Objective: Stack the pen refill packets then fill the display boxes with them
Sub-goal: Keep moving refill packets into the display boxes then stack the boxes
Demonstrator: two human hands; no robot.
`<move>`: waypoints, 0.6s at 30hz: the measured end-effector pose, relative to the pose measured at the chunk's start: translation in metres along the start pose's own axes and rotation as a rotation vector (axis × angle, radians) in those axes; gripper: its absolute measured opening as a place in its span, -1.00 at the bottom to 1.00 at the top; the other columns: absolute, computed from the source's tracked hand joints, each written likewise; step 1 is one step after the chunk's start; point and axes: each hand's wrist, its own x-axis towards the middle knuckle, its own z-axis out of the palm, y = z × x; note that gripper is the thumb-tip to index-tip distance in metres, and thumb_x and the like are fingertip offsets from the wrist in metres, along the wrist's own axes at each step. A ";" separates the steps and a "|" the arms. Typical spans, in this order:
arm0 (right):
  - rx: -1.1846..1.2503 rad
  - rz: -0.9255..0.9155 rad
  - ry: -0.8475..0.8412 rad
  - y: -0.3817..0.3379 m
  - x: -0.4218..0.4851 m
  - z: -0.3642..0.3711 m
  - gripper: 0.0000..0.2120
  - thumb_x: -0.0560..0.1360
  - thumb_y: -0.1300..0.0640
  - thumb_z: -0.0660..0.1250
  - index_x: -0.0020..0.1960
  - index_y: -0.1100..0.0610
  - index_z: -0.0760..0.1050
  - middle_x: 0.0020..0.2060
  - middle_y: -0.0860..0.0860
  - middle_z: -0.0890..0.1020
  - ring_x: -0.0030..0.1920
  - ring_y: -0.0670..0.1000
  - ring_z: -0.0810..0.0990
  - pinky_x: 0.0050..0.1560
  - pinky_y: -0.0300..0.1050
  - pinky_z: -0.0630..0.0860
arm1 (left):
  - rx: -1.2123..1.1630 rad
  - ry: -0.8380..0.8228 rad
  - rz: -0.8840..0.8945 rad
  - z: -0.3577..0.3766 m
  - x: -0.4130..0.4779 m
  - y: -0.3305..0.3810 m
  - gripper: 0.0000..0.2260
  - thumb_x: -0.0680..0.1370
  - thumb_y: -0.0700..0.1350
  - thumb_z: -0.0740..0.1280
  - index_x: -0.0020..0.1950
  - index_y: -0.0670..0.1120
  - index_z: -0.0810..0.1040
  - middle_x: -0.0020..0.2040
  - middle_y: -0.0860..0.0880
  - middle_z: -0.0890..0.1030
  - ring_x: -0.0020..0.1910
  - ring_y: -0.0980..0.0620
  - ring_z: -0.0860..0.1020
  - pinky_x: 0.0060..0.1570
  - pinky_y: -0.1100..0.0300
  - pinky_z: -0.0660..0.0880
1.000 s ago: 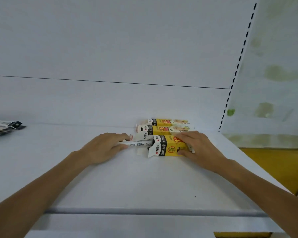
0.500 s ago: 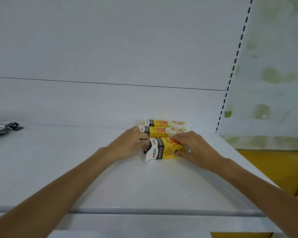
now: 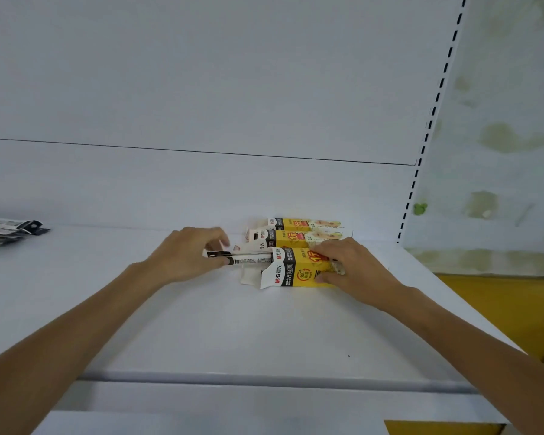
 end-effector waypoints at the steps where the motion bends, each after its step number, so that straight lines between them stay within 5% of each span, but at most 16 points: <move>1: 0.003 0.004 0.007 0.001 0.000 0.001 -0.51 0.46 0.01 0.39 0.36 0.03 0.39 0.26 -0.08 0.49 0.26 0.02 0.36 0.29 0.04 0.28 | -0.020 -0.027 0.005 0.002 -0.001 -0.003 -0.93 0.48 0.00 0.37 -0.12 0.16 0.51 -0.13 0.15 0.60 -0.09 0.12 0.55 -0.12 0.22 0.40; 5: -0.004 0.000 0.017 0.001 -0.001 0.001 -0.52 0.46 0.01 0.39 0.34 0.03 0.40 0.25 -0.11 0.49 0.24 0.02 0.37 0.27 0.06 0.30 | -0.171 0.019 -0.019 0.019 0.003 0.005 -0.91 0.50 -0.04 0.36 -0.17 0.02 0.64 -0.26 0.08 0.57 -0.33 0.14 0.41 -0.32 0.26 0.26; 11: -0.004 -0.019 0.058 0.002 0.000 0.007 -0.53 0.43 0.01 0.42 0.31 0.02 0.44 0.24 -0.12 0.52 0.21 -0.01 0.41 0.25 0.05 0.32 | -0.387 -0.003 -0.071 0.045 0.023 0.042 -0.78 0.34 0.11 0.41 -0.13 0.04 0.71 -0.26 0.06 0.54 -0.09 -0.03 0.52 -0.07 0.07 0.42; 14: -0.024 -0.009 0.076 0.001 0.001 0.008 -0.52 0.43 -0.01 0.41 0.32 0.00 0.43 0.25 -0.12 0.52 0.23 -0.01 0.40 0.27 0.05 0.31 | -0.404 0.060 -0.133 0.057 0.038 0.050 -0.87 0.39 0.01 0.43 -0.12 0.04 0.71 0.13 -0.03 0.53 0.24 -0.08 0.42 0.20 -0.06 0.37; 16: -0.036 0.010 0.087 0.000 0.001 0.008 -0.52 0.44 -0.01 0.40 0.33 0.00 0.43 0.26 -0.12 0.51 0.25 0.00 0.40 0.28 0.03 0.30 | -0.393 0.038 -0.152 0.066 0.047 0.044 -0.84 0.47 -0.09 0.40 0.03 -0.03 0.68 0.44 -0.06 0.29 0.44 -0.10 0.19 0.36 -0.07 0.23; 18: -0.040 0.005 0.089 -0.001 0.002 0.009 -0.53 0.43 -0.01 0.40 0.32 0.00 0.44 0.25 -0.12 0.52 0.24 0.01 0.41 0.26 0.03 0.32 | -0.396 -0.019 -0.128 0.074 0.054 0.039 -0.80 0.51 -0.14 0.36 0.12 -0.04 0.63 0.52 -0.06 0.13 0.49 -0.13 0.07 0.40 -0.08 0.17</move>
